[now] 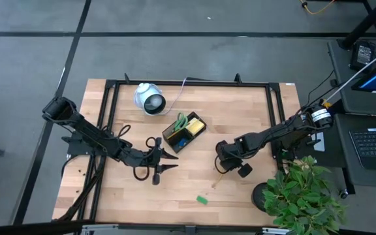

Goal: Pick and place office supplies into organizer
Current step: Put the yellow pencil into the black desk organizer

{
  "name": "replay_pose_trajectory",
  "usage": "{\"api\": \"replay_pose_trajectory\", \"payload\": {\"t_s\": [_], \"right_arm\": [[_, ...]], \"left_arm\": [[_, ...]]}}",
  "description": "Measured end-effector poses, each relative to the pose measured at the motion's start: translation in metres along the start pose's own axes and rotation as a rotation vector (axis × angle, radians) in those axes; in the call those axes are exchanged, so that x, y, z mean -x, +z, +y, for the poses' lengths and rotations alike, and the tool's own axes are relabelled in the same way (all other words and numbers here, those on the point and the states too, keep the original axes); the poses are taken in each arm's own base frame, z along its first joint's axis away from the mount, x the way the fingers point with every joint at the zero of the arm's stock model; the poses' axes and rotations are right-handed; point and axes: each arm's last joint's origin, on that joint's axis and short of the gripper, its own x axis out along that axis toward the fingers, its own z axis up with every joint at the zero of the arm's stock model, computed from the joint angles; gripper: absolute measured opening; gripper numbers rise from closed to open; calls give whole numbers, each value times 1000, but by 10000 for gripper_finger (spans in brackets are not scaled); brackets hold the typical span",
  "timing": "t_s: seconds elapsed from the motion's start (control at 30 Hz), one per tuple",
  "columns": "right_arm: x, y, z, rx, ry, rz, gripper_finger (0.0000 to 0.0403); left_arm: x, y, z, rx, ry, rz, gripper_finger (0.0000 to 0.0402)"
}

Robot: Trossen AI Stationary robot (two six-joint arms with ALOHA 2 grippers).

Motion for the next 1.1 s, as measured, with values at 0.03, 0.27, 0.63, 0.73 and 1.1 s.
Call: {"api": "replay_pose_trajectory", "payload": {"t_s": [0.03, 0.27, 0.63, 0.73, 1.1], "right_arm": [[0, 0, 0, 0, 1, -1, 57], [0, 0, 0, -1, 6, -1, 34], [10, 14, -6, -116, -19, 10, 38], [15, 20, -8, -126, -25, 0, 35], [36, 43, -16, -127, -37, -57, 31]], "left_arm": [[0, 0, 0, 0, 0, 0, 125], [0, 0, 0, 1, 0, 0, 125], [0, 0, 0, 3, -1, -3, 125], [0, 1, 0, 3, -1, -6, 125], [0, 2, 0, 8, -3, -14, 125]]}}
